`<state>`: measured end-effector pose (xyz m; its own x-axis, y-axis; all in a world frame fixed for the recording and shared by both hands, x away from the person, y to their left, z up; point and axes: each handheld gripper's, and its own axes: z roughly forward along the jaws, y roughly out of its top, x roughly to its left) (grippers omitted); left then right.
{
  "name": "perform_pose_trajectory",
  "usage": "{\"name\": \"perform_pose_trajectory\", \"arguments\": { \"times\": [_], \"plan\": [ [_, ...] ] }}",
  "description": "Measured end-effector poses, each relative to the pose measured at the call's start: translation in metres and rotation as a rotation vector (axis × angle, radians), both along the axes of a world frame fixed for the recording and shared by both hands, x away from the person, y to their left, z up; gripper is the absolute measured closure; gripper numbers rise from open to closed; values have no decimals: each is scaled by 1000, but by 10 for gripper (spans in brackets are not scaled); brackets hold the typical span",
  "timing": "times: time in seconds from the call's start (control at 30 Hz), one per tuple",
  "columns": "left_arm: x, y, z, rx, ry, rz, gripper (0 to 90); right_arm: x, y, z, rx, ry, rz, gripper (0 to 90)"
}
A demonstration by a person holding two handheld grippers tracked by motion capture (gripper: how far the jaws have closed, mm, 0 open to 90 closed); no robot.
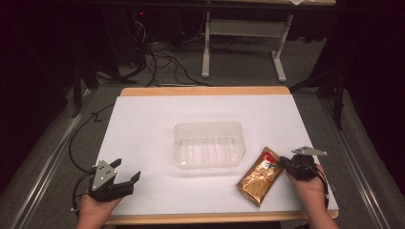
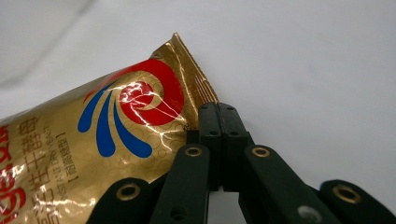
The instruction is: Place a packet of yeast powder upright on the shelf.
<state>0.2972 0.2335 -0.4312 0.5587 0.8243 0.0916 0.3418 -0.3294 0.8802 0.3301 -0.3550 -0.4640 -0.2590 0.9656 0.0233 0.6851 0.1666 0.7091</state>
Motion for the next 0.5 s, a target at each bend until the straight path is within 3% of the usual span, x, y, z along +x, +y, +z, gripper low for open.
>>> {"name": "perform_pose_trajectory", "arguments": {
  "times": [0.07,0.3,0.4,0.47,0.5],
  "plan": [
    [1,-2,1,-4,-9,-3,218,-5,-11,-3,28,16,-13,900],
    [9,-7,2,-15,-7,6,218,-18,-11,-2,38,16,5,894],
    [9,-8,5,-15,-20,-12,217,-25,-13,-2,51,17,13,859],
    [9,-8,6,-16,-27,-23,217,-32,-16,2,89,-20,1,767],
    [9,-8,5,-13,-25,-28,217,-34,-17,4,94,-38,-4,765]
  ]
}}
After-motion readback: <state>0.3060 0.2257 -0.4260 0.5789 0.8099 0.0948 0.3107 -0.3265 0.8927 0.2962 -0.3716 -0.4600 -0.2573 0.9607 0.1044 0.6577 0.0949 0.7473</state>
